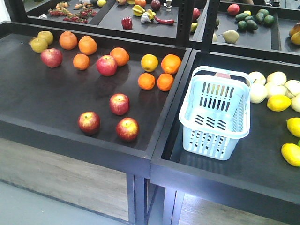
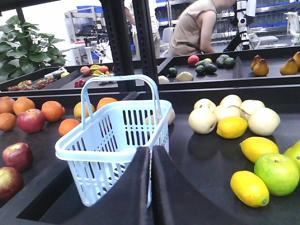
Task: Pick three apples into basket with both arms
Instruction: 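Turn the base toward the fruit table and approach the blue basket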
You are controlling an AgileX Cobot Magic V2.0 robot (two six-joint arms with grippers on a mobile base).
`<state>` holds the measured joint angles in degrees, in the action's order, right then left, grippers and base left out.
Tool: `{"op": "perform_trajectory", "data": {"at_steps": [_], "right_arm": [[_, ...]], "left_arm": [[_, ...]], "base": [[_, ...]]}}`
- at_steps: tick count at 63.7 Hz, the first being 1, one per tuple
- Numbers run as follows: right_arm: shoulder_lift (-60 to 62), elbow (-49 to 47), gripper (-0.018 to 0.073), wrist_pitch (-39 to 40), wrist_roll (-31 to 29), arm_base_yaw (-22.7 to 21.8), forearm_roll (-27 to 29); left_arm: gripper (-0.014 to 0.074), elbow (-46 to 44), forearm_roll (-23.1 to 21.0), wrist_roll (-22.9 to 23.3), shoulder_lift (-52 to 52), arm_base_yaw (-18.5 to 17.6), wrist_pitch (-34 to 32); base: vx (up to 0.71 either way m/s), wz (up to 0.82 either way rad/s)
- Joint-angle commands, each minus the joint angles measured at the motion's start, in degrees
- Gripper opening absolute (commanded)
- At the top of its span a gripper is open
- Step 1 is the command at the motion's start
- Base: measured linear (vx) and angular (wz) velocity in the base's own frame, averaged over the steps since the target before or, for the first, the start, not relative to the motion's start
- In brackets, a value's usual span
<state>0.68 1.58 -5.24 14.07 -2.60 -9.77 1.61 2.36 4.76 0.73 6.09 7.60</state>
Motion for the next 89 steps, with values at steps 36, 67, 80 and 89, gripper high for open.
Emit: {"op": "perform_trajectory", "data": {"at_steps": [36, 67, 80, 89], "right_arm": [[0.65, 0.77, -0.0004, 4.34, -0.39, -0.26, -0.49], [0.65, 0.77, -0.0004, 4.34, -0.39, -0.26, -0.49], [0.65, 0.77, -0.0004, 4.34, -0.39, -0.26, -0.49], [0.65, 0.77, -0.0004, 4.34, -0.39, -0.26, -0.49]], "left_arm": [[-0.0006, -1.45, -0.06, 0.13, 0.76, 0.01, -3.79], [-0.0006, -1.45, -0.06, 0.13, 0.76, 0.01, -3.79], [-0.0006, -1.45, -0.06, 0.13, 0.76, 0.01, -3.79], [-0.0006, -1.45, -0.06, 0.13, 0.76, 0.01, -3.79]], "base": [[0.11, -0.05], [0.11, -0.08], [0.08, -0.13], [0.07, -0.15]]}}
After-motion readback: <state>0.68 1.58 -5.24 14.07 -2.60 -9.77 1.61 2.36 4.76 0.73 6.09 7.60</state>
